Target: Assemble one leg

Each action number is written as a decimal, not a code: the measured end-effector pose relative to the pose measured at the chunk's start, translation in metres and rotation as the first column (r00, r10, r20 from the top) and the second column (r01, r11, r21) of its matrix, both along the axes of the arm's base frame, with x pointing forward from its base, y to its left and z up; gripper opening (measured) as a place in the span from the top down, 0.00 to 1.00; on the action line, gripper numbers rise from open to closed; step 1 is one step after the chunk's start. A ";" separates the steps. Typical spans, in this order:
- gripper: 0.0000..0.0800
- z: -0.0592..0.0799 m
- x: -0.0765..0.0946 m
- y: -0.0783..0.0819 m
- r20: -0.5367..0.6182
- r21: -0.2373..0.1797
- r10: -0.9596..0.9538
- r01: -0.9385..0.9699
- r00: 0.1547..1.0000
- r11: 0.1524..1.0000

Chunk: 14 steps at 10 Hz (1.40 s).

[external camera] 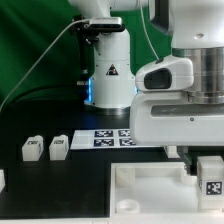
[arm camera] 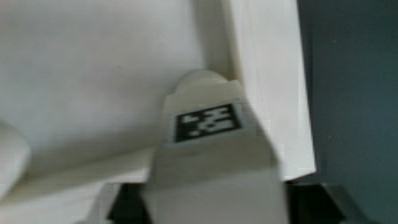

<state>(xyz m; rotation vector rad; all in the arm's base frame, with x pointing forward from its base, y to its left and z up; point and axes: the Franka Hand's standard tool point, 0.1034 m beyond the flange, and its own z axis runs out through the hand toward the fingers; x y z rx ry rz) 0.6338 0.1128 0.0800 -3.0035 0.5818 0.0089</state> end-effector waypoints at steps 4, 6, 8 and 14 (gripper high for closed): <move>0.64 -0.001 -0.002 -0.002 -0.035 -0.019 -0.486 0.485 0.873 0.874; 0.64 -0.002 -0.005 -0.004 -0.035 -0.016 -0.765 0.765 0.644 0.644; 0.63 -0.002 -0.008 -0.006 -0.059 0.009 -0.928 0.930 0.367 0.367; 0.26 -0.007 -0.007 -0.004 -0.016 0.038 -0.729 0.729 0.685 0.684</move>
Offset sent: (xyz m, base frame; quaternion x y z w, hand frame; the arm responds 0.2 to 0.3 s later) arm -0.0027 -0.0003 -0.0009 -0.0657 0.0346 0.3209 0.9442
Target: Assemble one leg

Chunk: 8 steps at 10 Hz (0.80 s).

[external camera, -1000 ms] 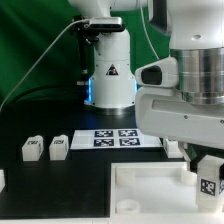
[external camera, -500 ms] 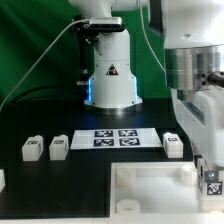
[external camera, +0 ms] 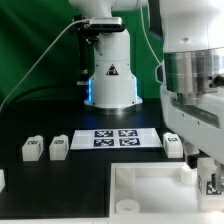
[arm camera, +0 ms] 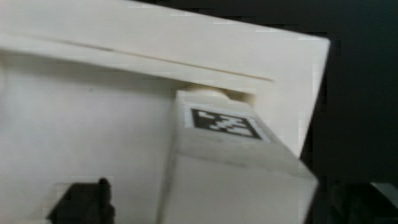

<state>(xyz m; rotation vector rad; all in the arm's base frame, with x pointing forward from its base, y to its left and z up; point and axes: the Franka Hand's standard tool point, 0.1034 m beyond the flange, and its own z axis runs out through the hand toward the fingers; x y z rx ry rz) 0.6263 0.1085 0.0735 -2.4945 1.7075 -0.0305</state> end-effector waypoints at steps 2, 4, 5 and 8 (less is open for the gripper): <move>0.19 0.000 0.000 0.000 0.018 -0.022 0.232 -0.232 0.972 0.972; 0.19 0.000 0.000 -0.001 0.028 -0.047 0.430 -0.429 0.902 0.902; 0.19 0.001 -0.001 0.001 0.016 -0.067 0.558 -0.556 0.830 0.828; 0.19 0.006 0.003 0.008 -0.005 -0.121 0.882 -0.875 0.472 0.468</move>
Offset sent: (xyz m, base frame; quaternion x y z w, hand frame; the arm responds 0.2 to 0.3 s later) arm 0.0000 0.0000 0.0000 0.0000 0.0000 -0.2667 0.9638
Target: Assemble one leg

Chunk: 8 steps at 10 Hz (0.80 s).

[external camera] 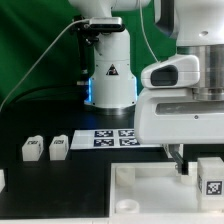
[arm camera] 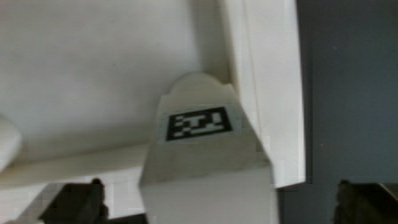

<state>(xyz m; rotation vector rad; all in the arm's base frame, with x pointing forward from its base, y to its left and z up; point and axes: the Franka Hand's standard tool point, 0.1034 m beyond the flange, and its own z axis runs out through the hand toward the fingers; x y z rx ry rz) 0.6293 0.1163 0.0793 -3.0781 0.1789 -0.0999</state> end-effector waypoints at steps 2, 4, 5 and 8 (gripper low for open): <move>0.19 0.000 0.000 -0.001 0.002 -0.008 0.047 -0.047 0.999 0.999; 0.35 0.000 0.000 -0.001 -0.001 0.001 -0.016 0.016 1.000 1.000; 0.52 0.000 0.000 0.001 -0.010 0.015 -0.154 0.154 0.988 0.988; 0.63 -0.001 0.000 -0.002 -0.063 0.014 -0.570 0.572 0.819 0.820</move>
Offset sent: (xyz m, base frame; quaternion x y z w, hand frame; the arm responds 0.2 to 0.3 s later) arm 0.0000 0.0000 0.0000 0.0000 0.0000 0.0000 1.0000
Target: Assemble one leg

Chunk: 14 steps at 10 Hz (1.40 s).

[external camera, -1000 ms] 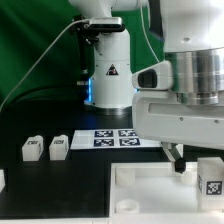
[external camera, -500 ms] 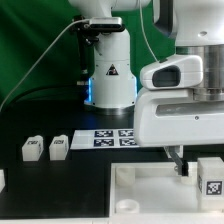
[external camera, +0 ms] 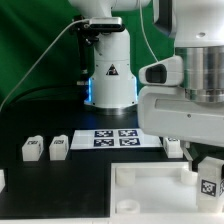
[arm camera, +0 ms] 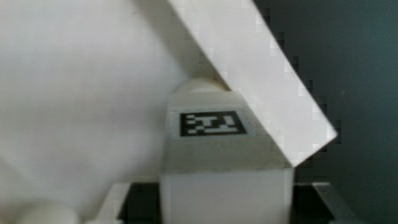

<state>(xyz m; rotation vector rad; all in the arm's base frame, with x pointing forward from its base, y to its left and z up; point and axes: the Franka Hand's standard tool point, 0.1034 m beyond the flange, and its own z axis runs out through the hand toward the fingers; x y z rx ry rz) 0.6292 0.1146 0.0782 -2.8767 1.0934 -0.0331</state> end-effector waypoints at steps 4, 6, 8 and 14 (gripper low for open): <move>0.63 0.000 -0.001 -0.002 -0.084 0.009 -0.702 0.705 0.707 0.709; 0.63 0.000 -0.002 0.002 -0.078 0.002 -0.738 0.741 0.670 0.672; 0.63 -0.001 -0.003 0.002 -0.072 0.002 -0.676 0.678 0.733 0.735; 0.19 -0.009 -0.005 0.008 -0.035 0.006 -0.125 0.126 0.991 0.992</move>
Offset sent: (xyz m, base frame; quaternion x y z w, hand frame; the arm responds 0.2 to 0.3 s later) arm 0.0112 0.0007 0.0063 0.0704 -0.0113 0.4087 0.9099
